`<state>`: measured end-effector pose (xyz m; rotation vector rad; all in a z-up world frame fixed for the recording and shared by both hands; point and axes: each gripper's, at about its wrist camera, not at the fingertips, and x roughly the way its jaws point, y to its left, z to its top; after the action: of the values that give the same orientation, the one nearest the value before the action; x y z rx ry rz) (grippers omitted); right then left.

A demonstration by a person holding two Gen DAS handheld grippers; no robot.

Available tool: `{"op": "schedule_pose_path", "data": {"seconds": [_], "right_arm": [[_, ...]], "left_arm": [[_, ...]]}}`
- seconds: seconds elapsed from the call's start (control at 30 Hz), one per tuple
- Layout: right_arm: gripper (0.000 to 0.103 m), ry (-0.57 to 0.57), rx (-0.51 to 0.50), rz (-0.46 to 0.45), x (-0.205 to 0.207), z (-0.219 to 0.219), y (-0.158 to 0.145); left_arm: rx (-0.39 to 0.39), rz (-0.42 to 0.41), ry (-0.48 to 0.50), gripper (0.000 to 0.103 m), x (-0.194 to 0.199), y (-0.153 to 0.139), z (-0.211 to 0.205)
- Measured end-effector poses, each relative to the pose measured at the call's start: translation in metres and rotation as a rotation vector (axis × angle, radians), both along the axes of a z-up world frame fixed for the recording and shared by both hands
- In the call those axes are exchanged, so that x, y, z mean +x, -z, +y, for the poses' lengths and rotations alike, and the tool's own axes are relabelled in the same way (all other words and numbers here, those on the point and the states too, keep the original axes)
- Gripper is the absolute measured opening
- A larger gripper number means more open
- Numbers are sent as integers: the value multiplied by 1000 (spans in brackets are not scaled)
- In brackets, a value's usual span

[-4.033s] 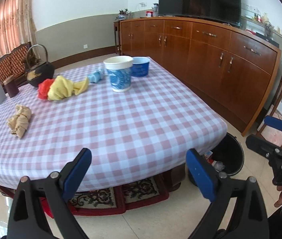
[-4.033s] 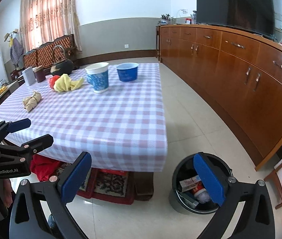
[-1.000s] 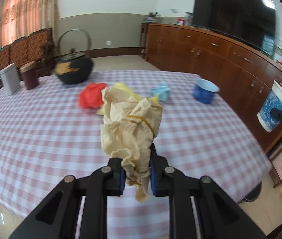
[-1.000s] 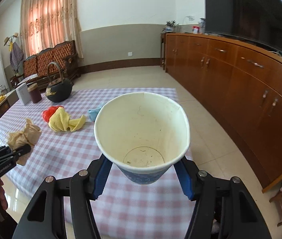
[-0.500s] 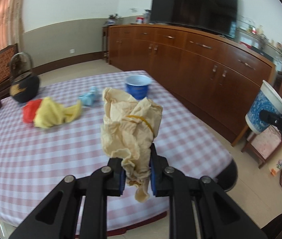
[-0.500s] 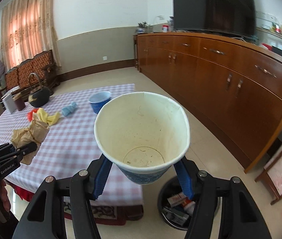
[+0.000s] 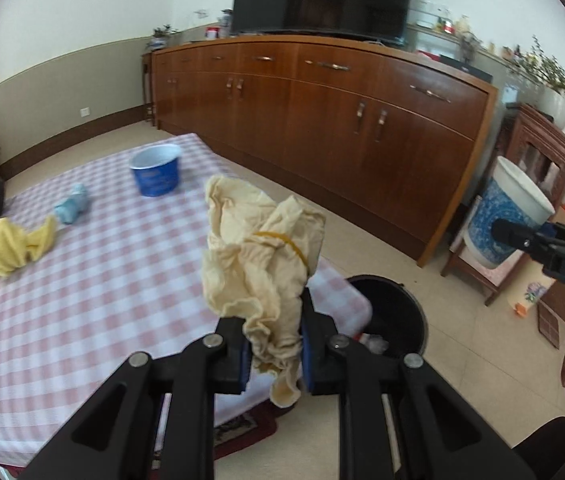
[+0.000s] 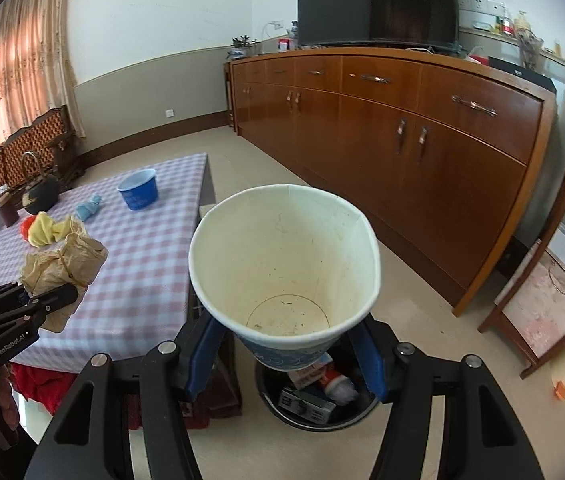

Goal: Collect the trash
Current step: 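Carry the beige cloth and paper cup over the black bucket with both tools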

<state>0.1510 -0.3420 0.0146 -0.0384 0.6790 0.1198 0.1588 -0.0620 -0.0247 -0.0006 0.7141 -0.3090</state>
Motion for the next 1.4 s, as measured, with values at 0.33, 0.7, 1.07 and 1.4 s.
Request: {"op": "schedule_pose_path", "data": {"seconds": [0.33,0.7,1.07,1.4], "right_arm": [[63,58,9,37,-15,-47,21],[63,48,18,99,-18,-87,61],[63,-17,-6,216,4,-111,124],[63,-170,-37,322,55,-107,191]], "left_arm": [[15,24,108,20,-5,10,-62],[27,108,212,20,-9,47,-123],[37,238,260,20,7,103,-167],[66,323,249,20,49,148,-182]]}}
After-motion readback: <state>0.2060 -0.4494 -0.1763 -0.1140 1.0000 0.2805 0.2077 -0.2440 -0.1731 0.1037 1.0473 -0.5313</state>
